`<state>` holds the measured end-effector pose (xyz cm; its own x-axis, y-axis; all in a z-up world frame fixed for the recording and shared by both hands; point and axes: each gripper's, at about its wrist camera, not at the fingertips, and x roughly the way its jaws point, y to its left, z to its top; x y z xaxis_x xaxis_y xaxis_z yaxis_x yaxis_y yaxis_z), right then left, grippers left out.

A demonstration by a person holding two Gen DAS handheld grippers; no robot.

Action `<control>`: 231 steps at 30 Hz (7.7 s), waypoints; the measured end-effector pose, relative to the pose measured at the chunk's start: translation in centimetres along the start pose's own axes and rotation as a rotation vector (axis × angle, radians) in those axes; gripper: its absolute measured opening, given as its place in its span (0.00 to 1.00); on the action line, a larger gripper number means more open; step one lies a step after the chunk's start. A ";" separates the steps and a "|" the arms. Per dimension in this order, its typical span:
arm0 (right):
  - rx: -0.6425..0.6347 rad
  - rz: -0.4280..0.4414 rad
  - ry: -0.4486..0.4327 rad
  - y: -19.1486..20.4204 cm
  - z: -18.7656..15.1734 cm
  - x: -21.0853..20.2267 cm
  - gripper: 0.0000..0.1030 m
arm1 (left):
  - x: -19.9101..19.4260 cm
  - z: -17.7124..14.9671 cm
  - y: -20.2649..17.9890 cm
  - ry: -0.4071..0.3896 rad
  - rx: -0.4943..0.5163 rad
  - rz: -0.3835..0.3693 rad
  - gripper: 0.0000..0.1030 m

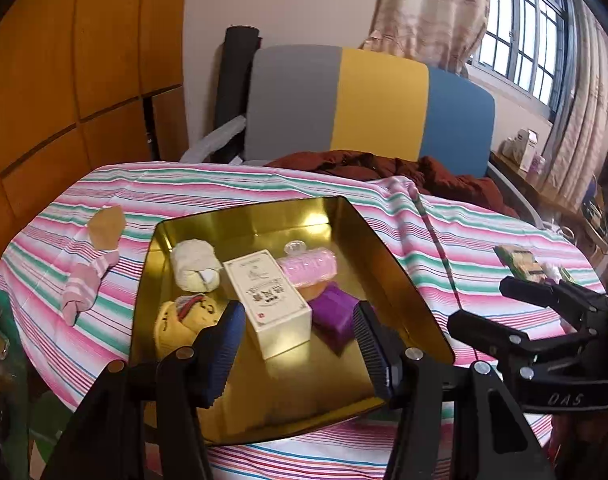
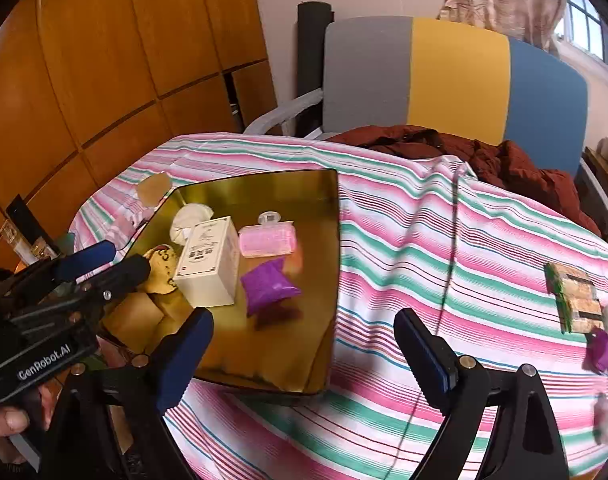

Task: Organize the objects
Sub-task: 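Open both grippers to drop the sock and sachet into the tray, then move both grippers back toward the remaining pile of items, then grasp a cracker packet with the left gripper while the right grasps the plastic bag, then carry the cracker packet and plastic bag over the gold tray, then release the cracker packet and plastic bag into the tray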

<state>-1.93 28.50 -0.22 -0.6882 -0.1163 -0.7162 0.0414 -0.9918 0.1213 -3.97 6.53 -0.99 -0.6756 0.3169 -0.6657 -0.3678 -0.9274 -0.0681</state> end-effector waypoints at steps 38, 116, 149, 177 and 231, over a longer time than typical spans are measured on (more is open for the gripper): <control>0.345 -0.339 0.075 -23.5 -4.9 -5.8 0.98 | 5.6 2.0 -16.6 0.148 0.375 -0.289 0.55; 0.949 -0.367 0.005 -39.7 -11.7 -9.8 1.00 | 14.0 -3.5 -24.5 0.337 0.434 -0.414 0.51; 0.853 -0.435 0.356 -37.1 -12.7 -5.3 0.59 | 13.9 -4.7 -23.6 0.222 0.431 -0.462 0.50; 0.519 -0.155 0.269 -31.1 -9.0 -3.3 0.55 | 5.0 -1.6 -21.5 0.078 0.337 -0.407 0.46; 0.029 0.300 0.132 0.7 0.7 2.9 0.56 | 0.1 -1.6 7.0 -0.012 -0.284 0.009 0.46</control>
<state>-4.37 27.52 -1.73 -0.5488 -0.4111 -0.7279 0.2063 -0.9104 0.3586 -5.54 -0.25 -2.75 -0.6860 0.3094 -0.6586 -0.1691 -0.9481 -0.2693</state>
